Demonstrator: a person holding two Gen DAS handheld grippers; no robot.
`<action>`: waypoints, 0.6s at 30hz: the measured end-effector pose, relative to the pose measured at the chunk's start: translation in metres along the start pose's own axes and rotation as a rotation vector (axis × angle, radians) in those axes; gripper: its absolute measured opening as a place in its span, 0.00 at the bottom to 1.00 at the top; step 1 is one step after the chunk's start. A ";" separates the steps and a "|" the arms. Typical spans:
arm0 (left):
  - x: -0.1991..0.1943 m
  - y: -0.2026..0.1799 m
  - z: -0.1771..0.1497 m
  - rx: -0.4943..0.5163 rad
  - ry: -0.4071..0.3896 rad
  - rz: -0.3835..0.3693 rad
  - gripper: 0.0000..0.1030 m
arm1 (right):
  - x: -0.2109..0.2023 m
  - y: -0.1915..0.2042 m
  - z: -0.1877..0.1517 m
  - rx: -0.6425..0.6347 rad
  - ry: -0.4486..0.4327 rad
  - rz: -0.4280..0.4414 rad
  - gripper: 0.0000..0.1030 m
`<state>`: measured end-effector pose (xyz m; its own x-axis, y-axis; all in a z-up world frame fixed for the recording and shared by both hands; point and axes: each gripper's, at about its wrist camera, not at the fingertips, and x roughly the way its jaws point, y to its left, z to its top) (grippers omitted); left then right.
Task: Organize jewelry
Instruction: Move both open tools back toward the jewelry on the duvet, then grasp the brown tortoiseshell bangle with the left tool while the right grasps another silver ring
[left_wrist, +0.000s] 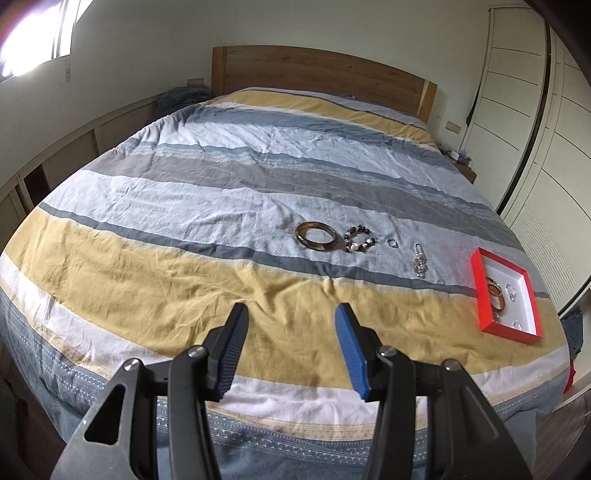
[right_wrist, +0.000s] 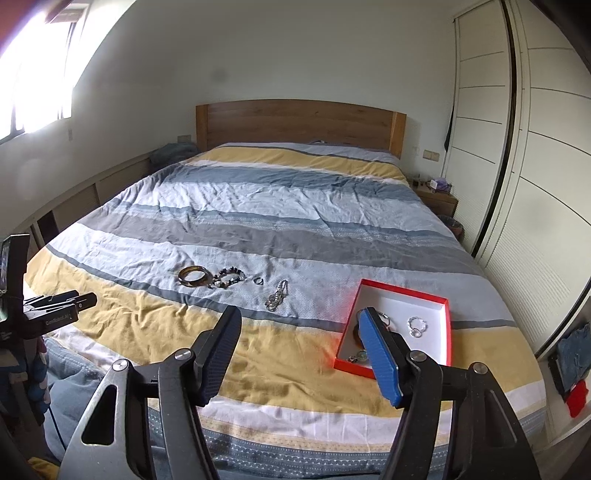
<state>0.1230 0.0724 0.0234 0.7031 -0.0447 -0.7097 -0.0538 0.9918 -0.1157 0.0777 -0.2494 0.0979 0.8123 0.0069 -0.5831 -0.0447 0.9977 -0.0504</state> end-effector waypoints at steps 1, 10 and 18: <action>0.005 0.002 0.000 -0.003 0.006 0.003 0.45 | 0.007 0.002 0.001 -0.003 0.007 0.006 0.62; 0.066 0.015 0.010 -0.027 0.058 0.030 0.45 | 0.076 0.014 0.003 -0.009 0.078 0.066 0.55; 0.123 0.010 0.034 -0.020 0.073 0.029 0.45 | 0.144 0.019 0.000 0.018 0.136 0.124 0.50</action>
<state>0.2333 0.0807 -0.0411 0.6472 -0.0252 -0.7619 -0.0882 0.9903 -0.1077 0.1938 -0.2297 0.0130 0.7154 0.1216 -0.6880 -0.1278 0.9909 0.0422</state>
